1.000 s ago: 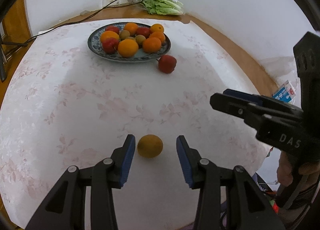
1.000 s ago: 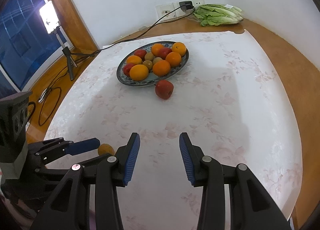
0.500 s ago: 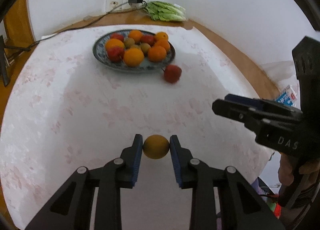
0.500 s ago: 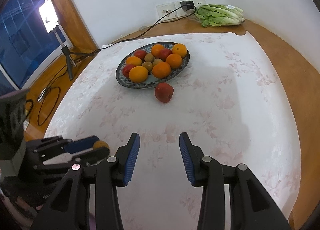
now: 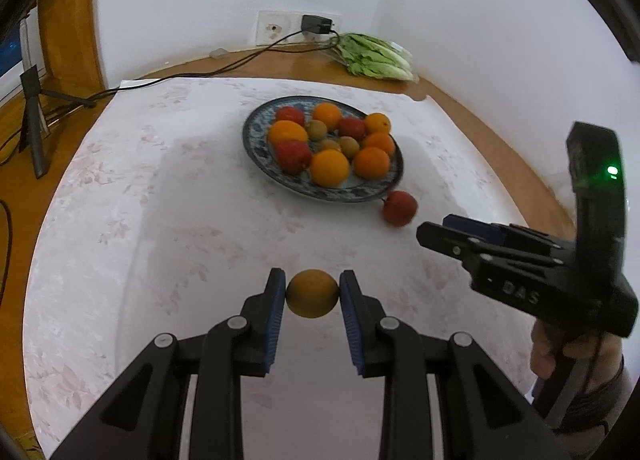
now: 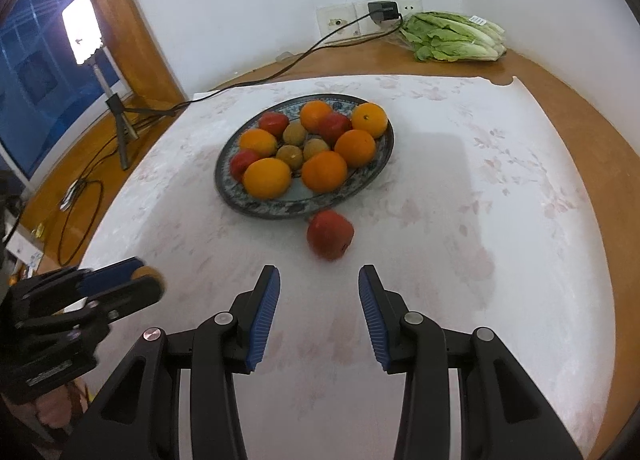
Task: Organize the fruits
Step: 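Grasp the small olive-green fruit with the left tool while the right tool grasps the red apple, then carry the olive-green fruit and red apple onto the plate and open both tools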
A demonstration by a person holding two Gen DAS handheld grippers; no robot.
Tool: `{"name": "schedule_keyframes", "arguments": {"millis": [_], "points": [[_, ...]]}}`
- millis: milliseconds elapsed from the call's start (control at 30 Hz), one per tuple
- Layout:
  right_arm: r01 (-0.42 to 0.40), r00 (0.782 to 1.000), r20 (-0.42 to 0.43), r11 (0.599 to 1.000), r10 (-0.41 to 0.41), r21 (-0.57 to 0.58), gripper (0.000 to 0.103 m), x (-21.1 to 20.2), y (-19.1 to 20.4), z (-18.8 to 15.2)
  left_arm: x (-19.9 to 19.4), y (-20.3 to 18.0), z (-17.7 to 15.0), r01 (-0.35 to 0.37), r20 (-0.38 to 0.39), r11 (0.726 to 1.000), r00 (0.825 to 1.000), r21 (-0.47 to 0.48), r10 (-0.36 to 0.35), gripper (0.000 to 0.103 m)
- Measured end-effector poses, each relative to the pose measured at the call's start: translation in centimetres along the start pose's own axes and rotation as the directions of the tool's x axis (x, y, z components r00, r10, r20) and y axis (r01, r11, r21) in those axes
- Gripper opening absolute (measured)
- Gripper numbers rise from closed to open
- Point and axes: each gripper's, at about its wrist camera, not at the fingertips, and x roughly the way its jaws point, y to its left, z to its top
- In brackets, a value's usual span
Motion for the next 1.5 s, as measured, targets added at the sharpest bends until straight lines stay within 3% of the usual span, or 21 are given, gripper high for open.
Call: {"name": "schedule_keyframes", "arguments": {"millis": [133, 400, 733, 800, 833, 1133, 1500], "points": [[-0.01, 0.999, -0.034, 0.999, 0.011, 0.036, 0.042, 1.7, -0.8, 0.9, 0.3, 0.8, 0.2, -0.004, -0.001, 1.0, 1.0, -0.024, 0.004, 0.029], [0.02, 1.0, -0.021, 1.0, -0.02, 0.012, 0.042, 3.0, -0.9, 1.7, 0.6, 1.5, 0.6, -0.008, -0.002, 0.999, 1.0, -0.041, 0.008, 0.029], [0.004, 1.0, -0.008, 1.0, -0.004, 0.006, 0.042, 4.1, -1.1, 1.7, 0.8, 1.6, 0.8, -0.009, -0.004, 0.999, 1.0, -0.046, 0.009, 0.029], [-0.007, 1.0, -0.005, 1.0, 0.007, 0.005, 0.036, 4.1, -1.0, 1.7, 0.9, 1.6, 0.9, -0.008, -0.004, 0.999, 1.0, -0.046, 0.008, 0.029], [-0.022, 1.0, -0.005, 1.0, 0.022, 0.004, 0.033, 4.1, -0.9, 1.6, 1.0, 1.6, 1.0, -0.008, -0.004, 0.999, 1.0, -0.045, 0.008, 0.029], [-0.025, 1.0, 0.009, 1.0, 0.025, 0.002, 0.032, 2.7, -1.2, 1.5, 1.0, 1.2, 2.8, -0.007, 0.025, 0.999, 1.0, -0.032, 0.008, 0.029], [-0.017, 0.997, 0.07, 1.0, 0.019, -0.024, 0.032, 0.3, -1.5, 4.1, 2.3, -0.4, 7.3, -0.015, 0.102, 1.0, 0.995, 0.018, 0.013, 0.029]]}}
